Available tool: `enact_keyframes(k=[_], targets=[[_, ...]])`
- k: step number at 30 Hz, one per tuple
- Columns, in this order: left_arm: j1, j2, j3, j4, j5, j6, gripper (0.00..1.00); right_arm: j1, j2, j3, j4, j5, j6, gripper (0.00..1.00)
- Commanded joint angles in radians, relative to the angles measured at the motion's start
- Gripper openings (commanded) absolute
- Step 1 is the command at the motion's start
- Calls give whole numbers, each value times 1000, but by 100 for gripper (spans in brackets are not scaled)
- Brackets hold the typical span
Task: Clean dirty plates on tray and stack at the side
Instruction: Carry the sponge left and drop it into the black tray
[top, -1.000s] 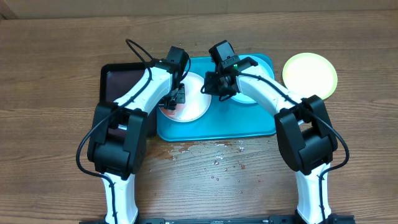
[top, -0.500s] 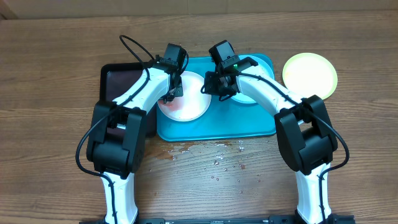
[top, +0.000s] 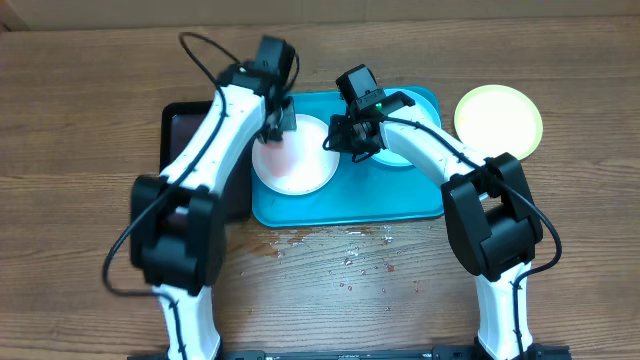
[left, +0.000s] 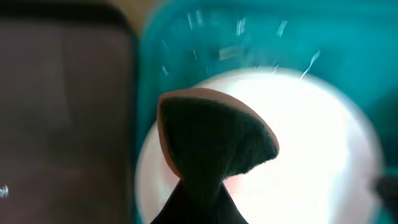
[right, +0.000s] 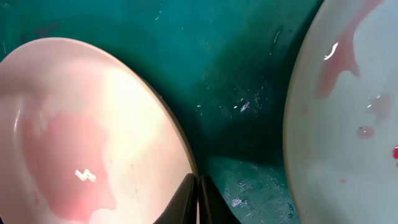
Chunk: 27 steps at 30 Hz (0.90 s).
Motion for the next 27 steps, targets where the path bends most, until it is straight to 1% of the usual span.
enact_keyframes(k=[1,3,6,9,10,13,16,21,25,26,27], targets=[[25,-130,43,-24,-165,4,4,7,-3,9,3,-11,4,4],[50,-143,43,-53,-198,5,4,7,-3,9,3,-11,4,4],[107,-139,33,-102,-201,-3,4,7,-3,9,3,-11,4,4],[173,-137,-19,-92,-190,-5,4,7,-3,9,3,-11,4,4],[194,-137,-40,-79,-172,2,4,7,-3,9,3,-11,4,4],[257,-137,-126,-13,-40,36,4,7,-3,9,3,-11,0,4],[296,-137,-236,75,69,40,4,7,-3,9,4,-11,0,4],[294,-137,-389,201,88,54,4,7,-3,9,3,-11,-3,4],[291,-137,-451,243,88,49,4,7,-3,9,3,-11,-3,4],[291,-137,-454,242,88,50,12,7,-3,9,3,-11,-3,4],[291,-137,-454,241,88,50,28,7,-3,9,4,-11,-3,4]])
